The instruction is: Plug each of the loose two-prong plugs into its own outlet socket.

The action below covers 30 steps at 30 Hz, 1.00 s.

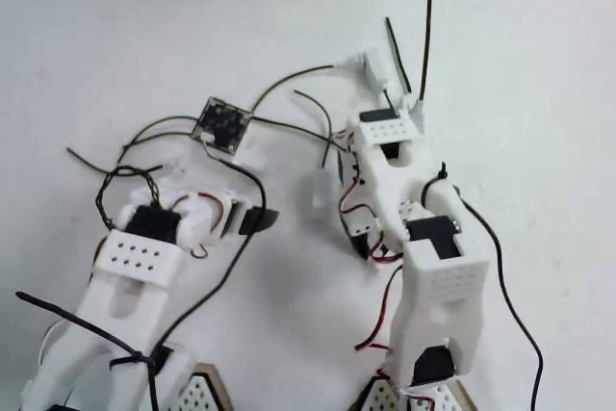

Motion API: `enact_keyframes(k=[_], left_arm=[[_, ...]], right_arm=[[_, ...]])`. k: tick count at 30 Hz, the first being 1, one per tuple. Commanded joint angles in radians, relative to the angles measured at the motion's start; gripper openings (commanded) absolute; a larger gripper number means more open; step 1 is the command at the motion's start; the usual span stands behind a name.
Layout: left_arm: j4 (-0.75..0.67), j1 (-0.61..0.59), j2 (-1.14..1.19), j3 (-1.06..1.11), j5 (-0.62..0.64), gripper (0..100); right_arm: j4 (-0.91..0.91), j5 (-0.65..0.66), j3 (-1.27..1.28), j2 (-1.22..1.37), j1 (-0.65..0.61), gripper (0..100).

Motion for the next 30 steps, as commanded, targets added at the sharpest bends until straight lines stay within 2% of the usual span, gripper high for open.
enact_keyframes(k=[1,13,16,18,25,30], left_arm=[[-0.012,-0.005,-0.033,-0.005,0.000,37],[-0.012,-0.005,-0.033,-0.005,0.000,37],[-0.012,-0.005,-0.033,-0.005,0.000,37],[-0.012,-0.005,-0.033,-0.005,0.000,37],[-0.012,-0.007,-0.035,-0.005,0.000,37],[-0.014,-0.007,-0.035,-0.006,0.002,37]], right_arm=[[-0.004,-0.008,0.002,-0.105,-0.007,8.9],[-0.012,-0.005,-0.002,-0.042,-0.012,6.9],[-0.010,-0.006,-0.003,-0.048,-0.012,1.2],[-0.004,-0.005,-0.003,-0.079,-0.012,1.9],[0.105,-0.008,0.003,-0.367,-0.047,1.8],[0.110,-0.009,0.078,-0.662,-0.111,1.8]])
